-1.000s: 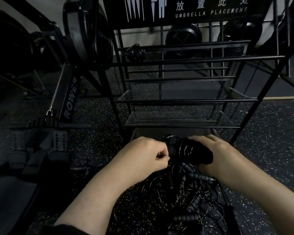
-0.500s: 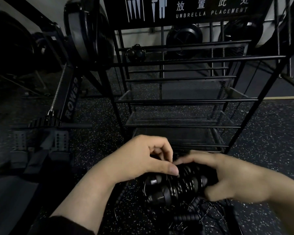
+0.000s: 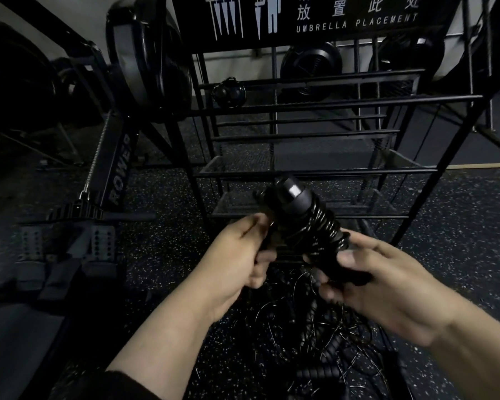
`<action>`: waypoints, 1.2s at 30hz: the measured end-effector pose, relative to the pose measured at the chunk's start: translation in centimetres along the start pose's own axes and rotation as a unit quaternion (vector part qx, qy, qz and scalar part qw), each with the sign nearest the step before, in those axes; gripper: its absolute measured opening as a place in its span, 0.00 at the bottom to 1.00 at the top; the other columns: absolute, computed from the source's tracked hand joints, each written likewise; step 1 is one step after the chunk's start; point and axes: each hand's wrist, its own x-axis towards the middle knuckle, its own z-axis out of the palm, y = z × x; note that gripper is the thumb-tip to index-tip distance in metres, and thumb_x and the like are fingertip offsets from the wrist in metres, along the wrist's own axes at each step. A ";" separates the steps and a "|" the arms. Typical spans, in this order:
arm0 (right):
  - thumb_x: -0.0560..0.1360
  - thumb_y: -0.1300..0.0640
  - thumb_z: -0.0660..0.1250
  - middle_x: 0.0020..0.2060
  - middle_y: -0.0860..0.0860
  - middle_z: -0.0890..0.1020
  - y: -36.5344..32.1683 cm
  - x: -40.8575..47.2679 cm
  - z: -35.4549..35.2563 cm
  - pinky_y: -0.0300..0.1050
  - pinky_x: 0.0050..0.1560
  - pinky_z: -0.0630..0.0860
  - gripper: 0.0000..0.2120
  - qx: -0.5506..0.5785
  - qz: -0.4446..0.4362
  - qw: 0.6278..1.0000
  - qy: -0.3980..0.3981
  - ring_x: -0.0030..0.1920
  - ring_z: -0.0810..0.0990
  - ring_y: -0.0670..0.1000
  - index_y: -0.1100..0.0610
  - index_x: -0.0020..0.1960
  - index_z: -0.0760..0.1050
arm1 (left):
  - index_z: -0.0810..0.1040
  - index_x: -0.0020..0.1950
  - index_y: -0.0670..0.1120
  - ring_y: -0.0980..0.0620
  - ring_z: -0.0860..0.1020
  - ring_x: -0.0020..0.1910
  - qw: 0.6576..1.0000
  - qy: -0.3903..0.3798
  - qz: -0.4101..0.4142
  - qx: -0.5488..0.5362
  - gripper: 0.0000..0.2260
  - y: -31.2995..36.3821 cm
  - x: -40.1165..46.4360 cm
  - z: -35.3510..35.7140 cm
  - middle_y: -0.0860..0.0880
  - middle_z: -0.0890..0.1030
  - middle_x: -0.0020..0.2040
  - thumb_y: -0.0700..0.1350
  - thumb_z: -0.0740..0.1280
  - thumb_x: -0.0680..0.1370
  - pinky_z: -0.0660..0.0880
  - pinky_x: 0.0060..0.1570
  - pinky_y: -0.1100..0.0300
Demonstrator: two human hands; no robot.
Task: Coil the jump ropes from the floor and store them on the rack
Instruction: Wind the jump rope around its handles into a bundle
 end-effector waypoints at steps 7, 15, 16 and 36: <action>0.61 0.50 0.84 0.53 0.61 0.80 0.3 0.6 -0.4 0.46 0.37 0.76 0.34 0.039 -0.012 0.998 0.049 0.41 0.76 0.53 0.63 0.61 0.78 | 0.77 0.50 0.51 0.55 0.58 0.27 0.995 -0.023 0.032 0.087 0.12 -0.8 0.1 0.9 0.52 0.67 0.33 0.47 0.56 0.87 0.55 0.24 0.61; 0.68 0.52 0.77 0.53 0.59 0.77 0.5 0.8 -0.4 0.47 0.38 0.75 0.35 0.038 -0.005 0.996 0.084 0.42 0.76 0.53 0.72 0.66 0.70 | 0.78 0.56 0.51 0.56 0.59 0.25 0.993 -0.020 0.026 0.110 0.11 -1.0 0.1 1.1 0.52 0.69 0.32 0.47 0.57 0.87 0.55 0.24 0.61; 0.70 0.53 0.76 0.52 0.59 0.77 0.5 0.8 -0.3 0.48 0.39 0.74 0.33 0.031 -0.001 0.995 0.099 0.42 0.75 0.53 0.71 0.67 0.70 | 0.79 0.55 0.52 0.56 0.60 0.24 0.993 -0.016 0.024 0.112 0.10 -1.0 0.2 1.1 0.52 0.71 0.31 0.47 0.57 0.87 0.56 0.24 0.61; 0.70 0.47 0.79 0.60 0.28 0.70 1.5 1.3 0.0 0.21 0.55 0.66 0.39 -0.569 -0.072 0.802 0.167 0.62 0.69 0.28 0.30 0.72 0.61 | 0.76 0.51 0.46 0.58 0.57 0.26 0.999 0.014 -0.038 -0.001 0.14 -1.1 0.1 0.5 0.55 0.66 0.31 0.58 0.68 0.80 0.53 0.25 0.63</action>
